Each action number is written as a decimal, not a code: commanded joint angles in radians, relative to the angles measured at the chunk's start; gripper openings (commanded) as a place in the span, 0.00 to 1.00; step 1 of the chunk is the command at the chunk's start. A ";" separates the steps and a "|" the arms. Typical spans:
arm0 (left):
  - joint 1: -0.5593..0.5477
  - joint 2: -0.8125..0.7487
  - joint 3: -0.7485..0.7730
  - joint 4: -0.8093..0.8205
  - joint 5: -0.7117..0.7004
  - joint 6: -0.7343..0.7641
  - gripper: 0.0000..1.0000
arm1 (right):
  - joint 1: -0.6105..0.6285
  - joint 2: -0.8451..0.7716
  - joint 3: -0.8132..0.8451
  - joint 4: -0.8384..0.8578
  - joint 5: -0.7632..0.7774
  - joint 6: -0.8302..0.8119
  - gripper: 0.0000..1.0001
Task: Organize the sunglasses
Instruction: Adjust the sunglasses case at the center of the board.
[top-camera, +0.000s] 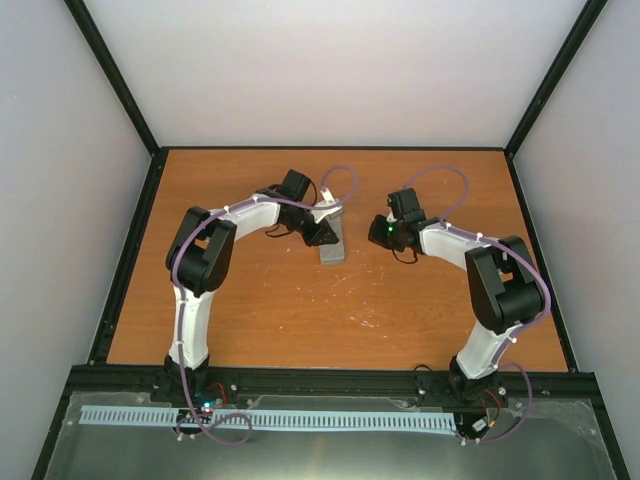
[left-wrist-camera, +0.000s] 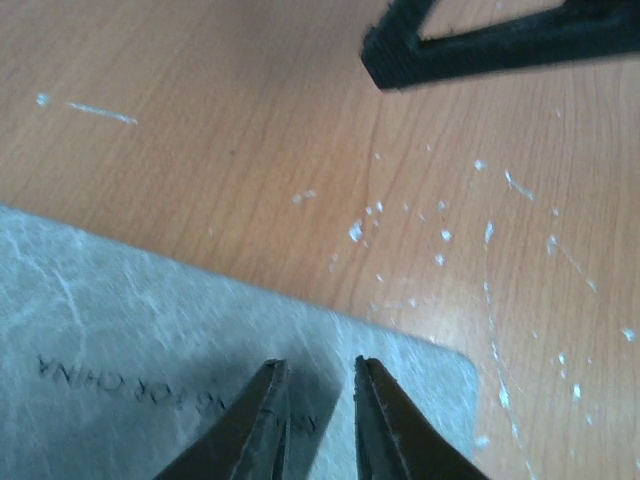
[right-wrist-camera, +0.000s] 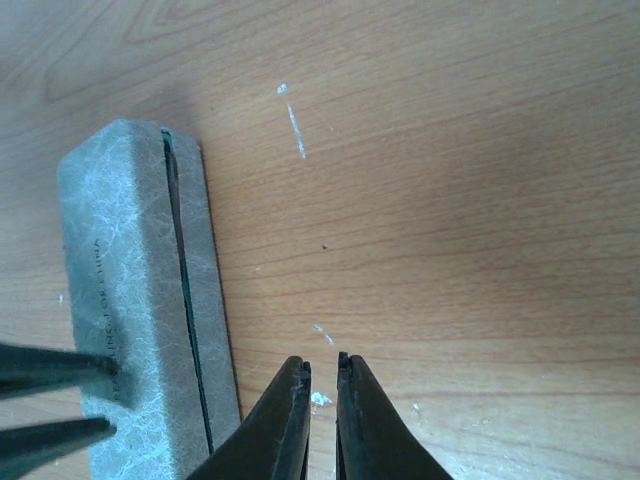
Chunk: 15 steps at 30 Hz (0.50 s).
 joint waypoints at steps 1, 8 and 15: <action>-0.012 -0.120 -0.034 -0.063 -0.050 -0.017 0.29 | -0.006 0.012 0.030 0.037 -0.015 0.003 0.09; 0.058 -0.270 -0.023 -0.034 -0.094 -0.120 0.33 | -0.003 0.063 0.118 -0.041 0.015 -0.029 0.11; 0.126 -0.222 -0.009 -0.113 -0.163 -0.063 0.16 | 0.059 0.220 0.286 -0.172 0.005 -0.051 0.07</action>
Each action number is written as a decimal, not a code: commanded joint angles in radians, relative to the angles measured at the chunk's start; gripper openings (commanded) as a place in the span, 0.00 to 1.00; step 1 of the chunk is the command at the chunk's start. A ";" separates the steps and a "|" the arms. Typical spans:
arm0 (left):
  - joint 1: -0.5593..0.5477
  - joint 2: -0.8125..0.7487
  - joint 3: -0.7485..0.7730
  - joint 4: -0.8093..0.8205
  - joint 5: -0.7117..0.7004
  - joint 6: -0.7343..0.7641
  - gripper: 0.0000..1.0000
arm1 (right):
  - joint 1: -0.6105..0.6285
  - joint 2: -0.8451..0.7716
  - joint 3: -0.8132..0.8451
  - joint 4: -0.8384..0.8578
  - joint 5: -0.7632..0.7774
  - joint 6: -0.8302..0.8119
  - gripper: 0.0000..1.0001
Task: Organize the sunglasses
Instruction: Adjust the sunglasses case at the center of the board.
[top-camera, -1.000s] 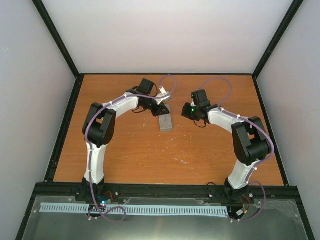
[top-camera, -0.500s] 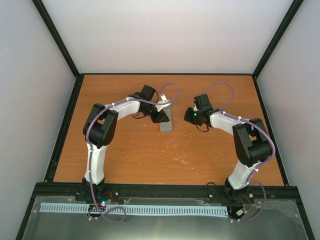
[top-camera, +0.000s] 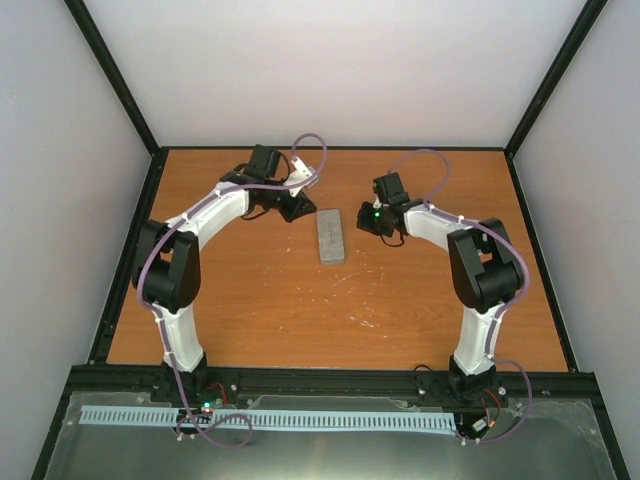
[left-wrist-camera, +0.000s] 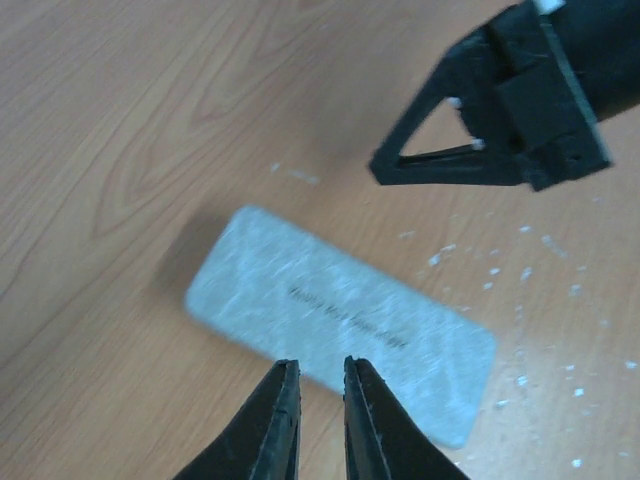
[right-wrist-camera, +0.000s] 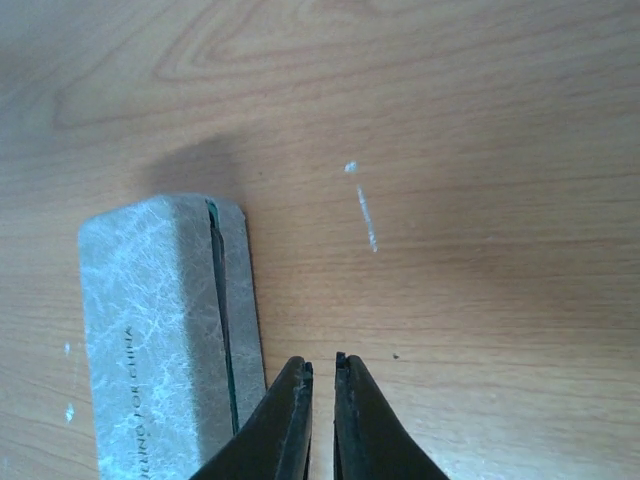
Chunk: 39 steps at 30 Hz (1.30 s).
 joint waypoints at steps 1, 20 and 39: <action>0.032 0.047 0.012 -0.064 -0.063 0.023 0.16 | 0.043 0.068 0.054 -0.092 -0.002 -0.002 0.07; 0.034 -0.033 -0.100 -0.007 -0.061 0.008 0.16 | 0.238 0.087 0.050 -0.153 -0.067 0.024 0.05; 0.060 -0.200 -0.097 0.017 -0.030 -0.071 0.99 | 0.091 -0.380 -0.068 -0.242 0.113 -0.037 0.20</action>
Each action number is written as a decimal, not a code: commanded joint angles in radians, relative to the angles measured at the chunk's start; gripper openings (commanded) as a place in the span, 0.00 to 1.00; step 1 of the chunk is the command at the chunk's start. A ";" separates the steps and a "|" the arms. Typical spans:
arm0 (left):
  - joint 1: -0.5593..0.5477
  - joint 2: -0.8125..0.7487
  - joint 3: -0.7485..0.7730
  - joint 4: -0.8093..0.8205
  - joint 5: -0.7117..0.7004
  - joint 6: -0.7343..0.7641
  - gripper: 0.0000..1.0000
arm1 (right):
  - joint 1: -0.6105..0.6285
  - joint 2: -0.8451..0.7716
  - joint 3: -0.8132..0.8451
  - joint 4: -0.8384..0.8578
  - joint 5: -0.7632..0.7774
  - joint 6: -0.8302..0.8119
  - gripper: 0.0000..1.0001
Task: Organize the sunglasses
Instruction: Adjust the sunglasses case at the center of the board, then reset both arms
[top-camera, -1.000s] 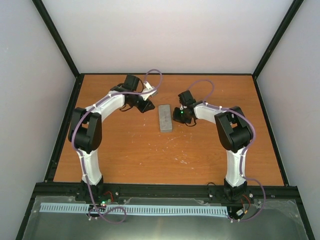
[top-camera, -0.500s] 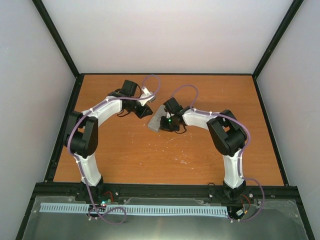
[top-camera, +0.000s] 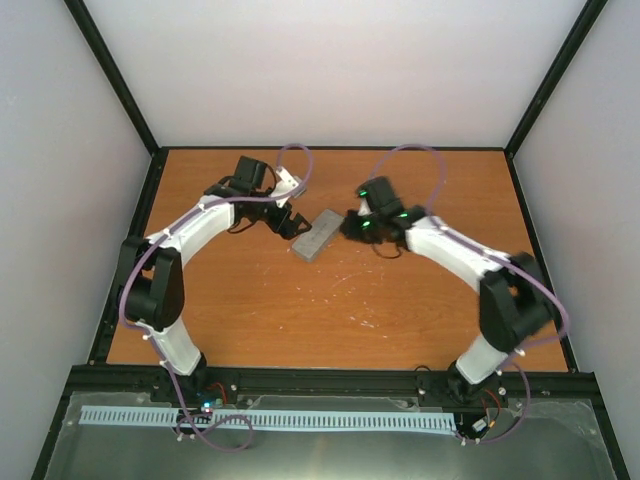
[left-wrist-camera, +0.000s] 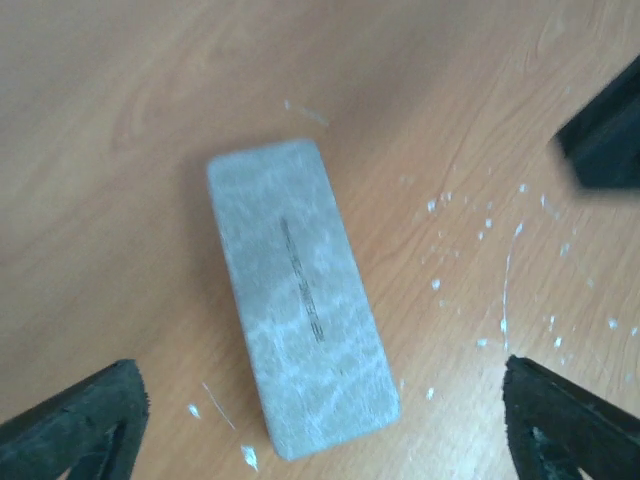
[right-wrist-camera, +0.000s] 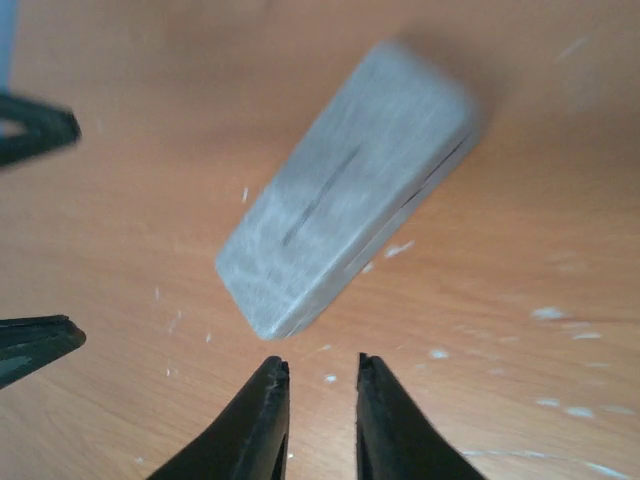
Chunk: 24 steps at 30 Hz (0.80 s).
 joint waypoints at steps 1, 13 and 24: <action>0.015 -0.056 0.136 -0.003 0.046 -0.051 1.00 | -0.164 -0.203 -0.029 -0.144 0.129 -0.074 0.22; 0.016 -0.042 0.290 -0.124 0.105 -0.017 1.00 | -0.356 -0.305 -0.038 -0.315 0.222 -0.176 0.25; 0.015 0.052 0.406 -0.187 0.018 -0.011 1.00 | -0.413 -0.344 -0.035 -0.324 0.146 -0.191 0.25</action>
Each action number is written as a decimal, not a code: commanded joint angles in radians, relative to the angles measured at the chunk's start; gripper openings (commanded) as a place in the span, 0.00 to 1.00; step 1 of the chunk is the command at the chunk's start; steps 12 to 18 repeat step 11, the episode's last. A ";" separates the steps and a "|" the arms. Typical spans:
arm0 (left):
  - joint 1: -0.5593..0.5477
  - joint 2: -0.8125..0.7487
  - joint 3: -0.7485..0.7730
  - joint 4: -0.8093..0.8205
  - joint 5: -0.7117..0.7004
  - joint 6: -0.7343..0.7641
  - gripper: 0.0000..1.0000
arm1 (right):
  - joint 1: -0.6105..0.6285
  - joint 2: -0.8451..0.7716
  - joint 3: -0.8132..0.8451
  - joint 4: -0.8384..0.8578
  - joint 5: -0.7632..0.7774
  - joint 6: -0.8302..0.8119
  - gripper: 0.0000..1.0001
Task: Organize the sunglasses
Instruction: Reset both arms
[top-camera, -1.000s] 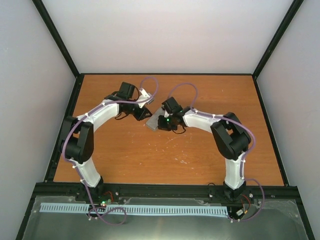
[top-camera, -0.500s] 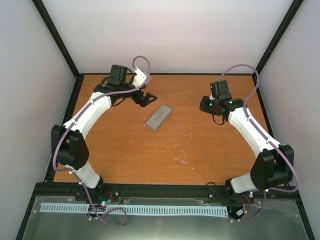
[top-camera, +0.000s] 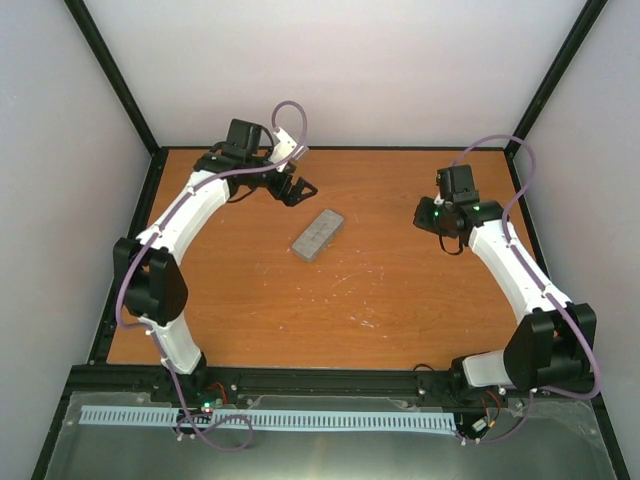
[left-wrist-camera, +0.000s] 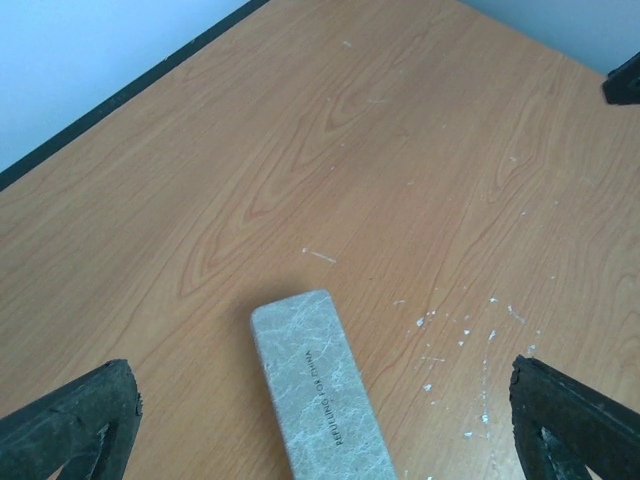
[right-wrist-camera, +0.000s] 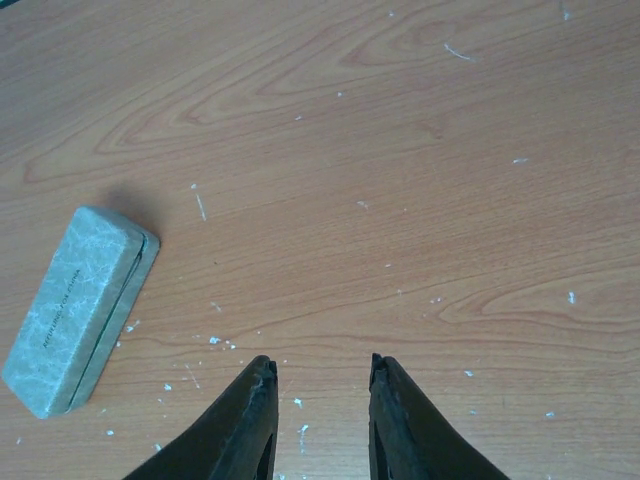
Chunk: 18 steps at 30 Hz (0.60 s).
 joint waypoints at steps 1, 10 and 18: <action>0.003 0.027 0.050 -0.046 -0.054 0.023 1.00 | -0.010 -0.022 -0.007 -0.010 -0.040 -0.025 0.25; 0.001 0.045 0.062 -0.036 -0.097 0.017 1.00 | -0.016 0.008 -0.013 -0.012 -0.105 -0.054 0.26; 0.002 0.045 0.060 -0.028 -0.106 0.009 1.00 | -0.016 0.015 -0.013 -0.011 -0.113 -0.064 0.27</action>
